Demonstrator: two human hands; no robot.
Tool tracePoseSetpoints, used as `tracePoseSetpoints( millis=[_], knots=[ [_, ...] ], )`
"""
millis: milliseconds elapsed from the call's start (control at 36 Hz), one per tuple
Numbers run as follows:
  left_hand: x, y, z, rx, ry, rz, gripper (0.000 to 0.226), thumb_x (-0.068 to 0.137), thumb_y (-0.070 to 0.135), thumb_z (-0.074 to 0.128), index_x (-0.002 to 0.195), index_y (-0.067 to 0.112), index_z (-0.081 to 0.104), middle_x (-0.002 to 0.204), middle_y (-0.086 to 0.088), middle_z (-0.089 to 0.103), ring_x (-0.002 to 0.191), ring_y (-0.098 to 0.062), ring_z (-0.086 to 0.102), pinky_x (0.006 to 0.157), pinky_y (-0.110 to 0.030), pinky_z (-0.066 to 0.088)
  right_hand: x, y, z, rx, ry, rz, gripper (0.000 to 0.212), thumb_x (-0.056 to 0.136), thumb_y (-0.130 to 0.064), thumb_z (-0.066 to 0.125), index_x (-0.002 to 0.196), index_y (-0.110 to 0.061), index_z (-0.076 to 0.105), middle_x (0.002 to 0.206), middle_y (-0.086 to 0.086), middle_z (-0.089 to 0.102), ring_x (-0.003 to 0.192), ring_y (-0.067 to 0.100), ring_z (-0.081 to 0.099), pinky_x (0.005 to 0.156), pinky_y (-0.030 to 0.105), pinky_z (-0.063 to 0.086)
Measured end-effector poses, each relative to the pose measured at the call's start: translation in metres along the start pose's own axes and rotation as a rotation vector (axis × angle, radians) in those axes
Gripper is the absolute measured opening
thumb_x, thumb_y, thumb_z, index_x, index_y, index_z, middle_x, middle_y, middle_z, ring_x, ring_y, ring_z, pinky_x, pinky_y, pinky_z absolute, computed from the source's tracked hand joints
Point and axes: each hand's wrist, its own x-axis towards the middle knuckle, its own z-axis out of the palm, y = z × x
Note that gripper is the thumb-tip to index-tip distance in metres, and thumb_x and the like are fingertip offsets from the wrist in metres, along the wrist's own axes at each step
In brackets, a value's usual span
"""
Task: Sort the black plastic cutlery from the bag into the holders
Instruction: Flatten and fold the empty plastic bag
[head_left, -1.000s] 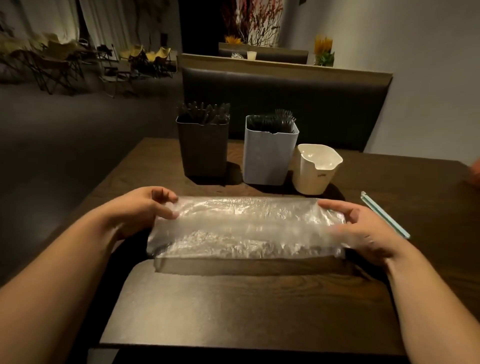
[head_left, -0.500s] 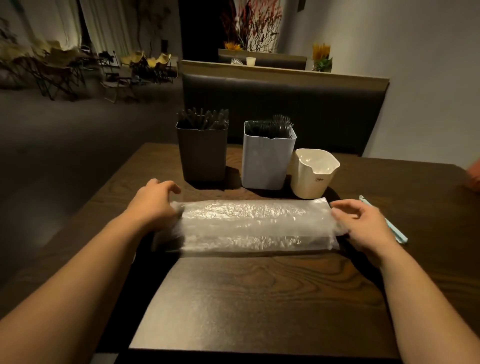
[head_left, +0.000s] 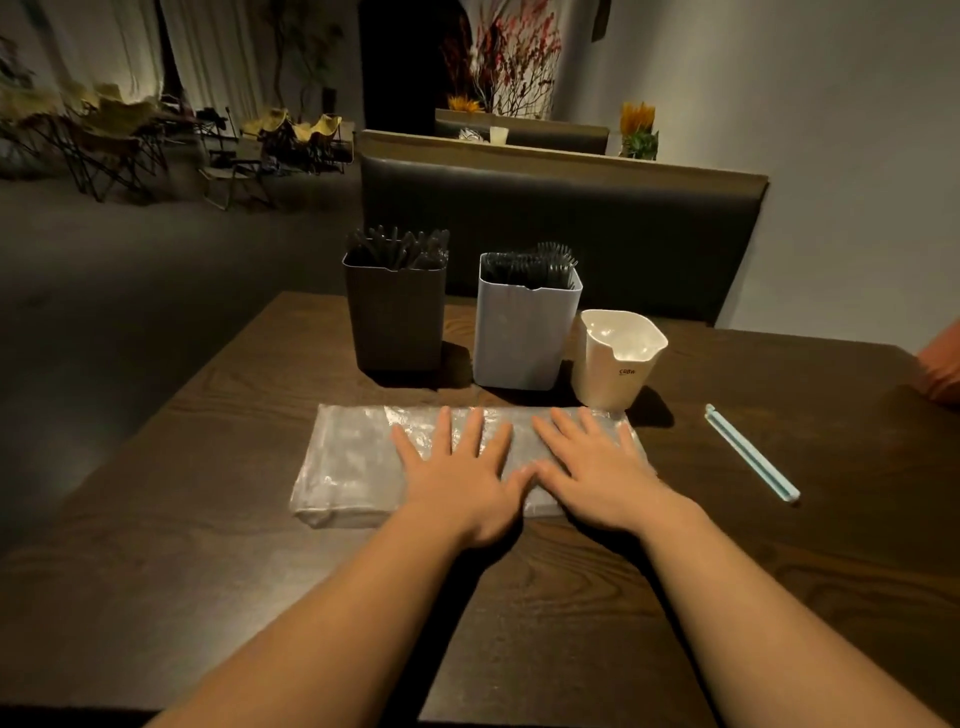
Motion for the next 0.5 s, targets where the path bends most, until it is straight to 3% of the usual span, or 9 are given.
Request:
tracePoseSetpoints(
  millis=[167,278,444,500],
  knots=[
    [0.004,-0.008,0.002,0.010,0.017,-0.012,0.079,0.087,0.083,0.000,0.156,0.046,-0.009,0.168,0.003,-0.014,0.153,-0.033,-0.020,0.110,-0.076,-0.015,0.001,-0.001,0.007,-0.037,0.037,0.050,0.070,0.094,-0.075,0.011,0.155,-0.047,-0.009,0.167,-0.009,-0.012,0.153,0.028,-0.017,0.116,0.069,-0.007],
    [0.007,-0.015,-0.001,-0.004,0.012,0.003,0.071,0.093,0.077,0.004,0.157,0.047,-0.006,0.168,0.009,-0.013,0.154,-0.028,-0.018,0.110,-0.075,-0.015,0.001,0.001,0.005,-0.035,-0.002,0.076,0.074,0.089,-0.080,0.008,0.155,-0.049,-0.007,0.168,-0.008,-0.009,0.153,0.030,-0.015,0.116,0.069,-0.006],
    [0.006,-0.077,-0.012,-0.047,0.055,-0.069,0.063,0.100,0.065,0.009,0.159,0.043,0.001,0.169,0.008,-0.008,0.155,-0.024,-0.010,0.120,-0.063,-0.007,-0.005,-0.002,0.005,-0.033,-0.050,0.124,0.076,0.088,-0.082,0.009,0.155,-0.050,-0.007,0.168,-0.009,-0.011,0.153,0.031,-0.016,0.116,0.068,-0.004],
    [0.002,-0.097,-0.014,-0.041,0.070,-0.109,0.063,0.100,0.065,0.009,0.159,0.043,0.002,0.169,0.009,-0.006,0.156,-0.022,-0.009,0.120,-0.065,-0.006,-0.008,-0.006,0.002,-0.026,-0.087,0.143,0.077,0.088,-0.083,0.009,0.154,-0.050,-0.009,0.167,-0.009,-0.013,0.153,0.031,-0.018,0.116,0.069,-0.005]
  ],
)
